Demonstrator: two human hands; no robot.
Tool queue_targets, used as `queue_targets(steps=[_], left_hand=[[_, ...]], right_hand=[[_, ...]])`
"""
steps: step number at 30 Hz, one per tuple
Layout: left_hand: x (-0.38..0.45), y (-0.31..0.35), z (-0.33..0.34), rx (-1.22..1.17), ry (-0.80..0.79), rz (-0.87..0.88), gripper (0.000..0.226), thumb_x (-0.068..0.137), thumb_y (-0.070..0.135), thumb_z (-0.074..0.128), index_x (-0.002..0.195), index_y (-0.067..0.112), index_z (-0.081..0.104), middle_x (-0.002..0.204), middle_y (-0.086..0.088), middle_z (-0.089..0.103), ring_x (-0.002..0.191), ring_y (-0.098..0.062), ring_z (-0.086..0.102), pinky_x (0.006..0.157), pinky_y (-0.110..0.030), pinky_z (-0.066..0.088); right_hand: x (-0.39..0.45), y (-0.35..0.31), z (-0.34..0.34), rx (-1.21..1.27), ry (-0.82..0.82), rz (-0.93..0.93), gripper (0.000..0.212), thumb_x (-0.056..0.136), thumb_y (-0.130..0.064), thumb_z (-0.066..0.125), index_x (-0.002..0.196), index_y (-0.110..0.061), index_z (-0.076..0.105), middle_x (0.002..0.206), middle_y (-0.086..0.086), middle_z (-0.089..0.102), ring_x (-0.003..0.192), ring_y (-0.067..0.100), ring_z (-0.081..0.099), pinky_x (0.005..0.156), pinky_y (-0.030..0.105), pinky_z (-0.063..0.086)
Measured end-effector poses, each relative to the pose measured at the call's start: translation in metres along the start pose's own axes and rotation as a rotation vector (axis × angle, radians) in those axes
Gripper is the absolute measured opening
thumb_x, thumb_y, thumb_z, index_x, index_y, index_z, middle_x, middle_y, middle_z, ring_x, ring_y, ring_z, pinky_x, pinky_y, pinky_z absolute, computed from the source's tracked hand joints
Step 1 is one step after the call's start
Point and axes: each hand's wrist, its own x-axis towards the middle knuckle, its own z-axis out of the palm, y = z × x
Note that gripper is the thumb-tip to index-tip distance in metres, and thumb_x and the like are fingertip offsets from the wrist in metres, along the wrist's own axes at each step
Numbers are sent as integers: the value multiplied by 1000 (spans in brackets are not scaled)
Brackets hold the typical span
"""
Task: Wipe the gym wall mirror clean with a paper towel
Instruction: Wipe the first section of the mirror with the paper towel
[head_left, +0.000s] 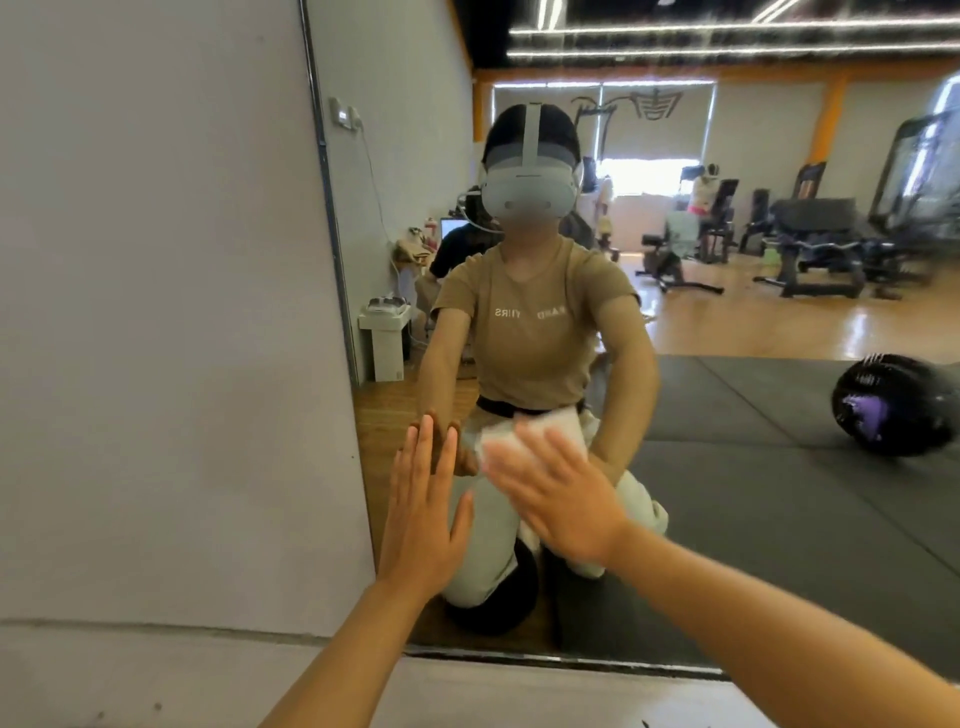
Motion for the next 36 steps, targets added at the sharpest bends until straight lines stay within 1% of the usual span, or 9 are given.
queue_targets(steps=[4,9,13,16,21,26,29,32,36], left_hand=[[-2,-18,-8,36,14,3,70,99,36,44,159,12,18,169,-9,0,155,-27,0,125,-40,1],[7,-47,-23,147,2,40,71,98,41,43,158,12,21,168,-10,2,155,-30,4,125,-44,-1],[10,-58,-30,200,30,83,67,98,37,43,158,13,23,168,-10,5,155,-29,6,125,-46,-1],[10,-66,-36,176,84,22,67,99,35,43,158,12,22,168,-13,8,155,-31,7,125,-47,1],[18,-87,-49,148,127,-75,66,102,36,36,160,11,16,168,-13,4,155,-30,2,125,-44,-3],[24,-109,-52,120,101,-130,65,104,34,31,161,20,4,168,-6,-9,155,-27,-4,125,-42,-6],[24,-118,-51,136,55,-117,66,104,37,29,161,26,-2,168,-4,-12,155,-26,-6,124,-41,-7],[22,-126,-53,171,38,-94,67,103,40,30,161,26,-1,168,-2,-12,155,-23,-7,124,-42,-6],[22,-129,-53,152,34,-89,65,104,38,29,161,28,0,168,0,-11,155,-22,-6,124,-45,-5]], right_hand=[[-44,-38,25,-92,-249,-135,87,90,-42,65,160,-23,17,168,-1,3,154,32,-4,123,49,-12],[-16,-5,9,-177,-210,-339,95,83,-25,62,160,-19,5,168,2,-1,153,32,-6,123,49,-9],[77,51,-35,-88,104,29,65,96,-23,47,157,-19,24,164,7,22,150,37,17,124,51,10],[141,87,-69,-31,275,332,51,105,-25,39,156,-16,33,162,10,27,150,39,19,124,51,8],[158,64,-61,32,403,468,49,106,-26,38,153,-14,39,160,12,32,148,43,20,123,55,10],[88,-27,0,-18,45,29,73,93,-36,49,158,-20,21,166,6,15,153,38,-3,123,53,-3],[47,-68,25,-129,-154,-169,81,88,-43,57,159,-23,22,167,0,12,153,35,-10,122,52,-14],[46,-67,27,-176,-169,-210,82,88,-44,61,158,-23,23,167,-1,10,153,33,-7,123,50,-12],[92,-27,3,-164,-27,-215,73,92,-40,54,156,-22,26,165,2,17,152,32,11,124,49,-4]])
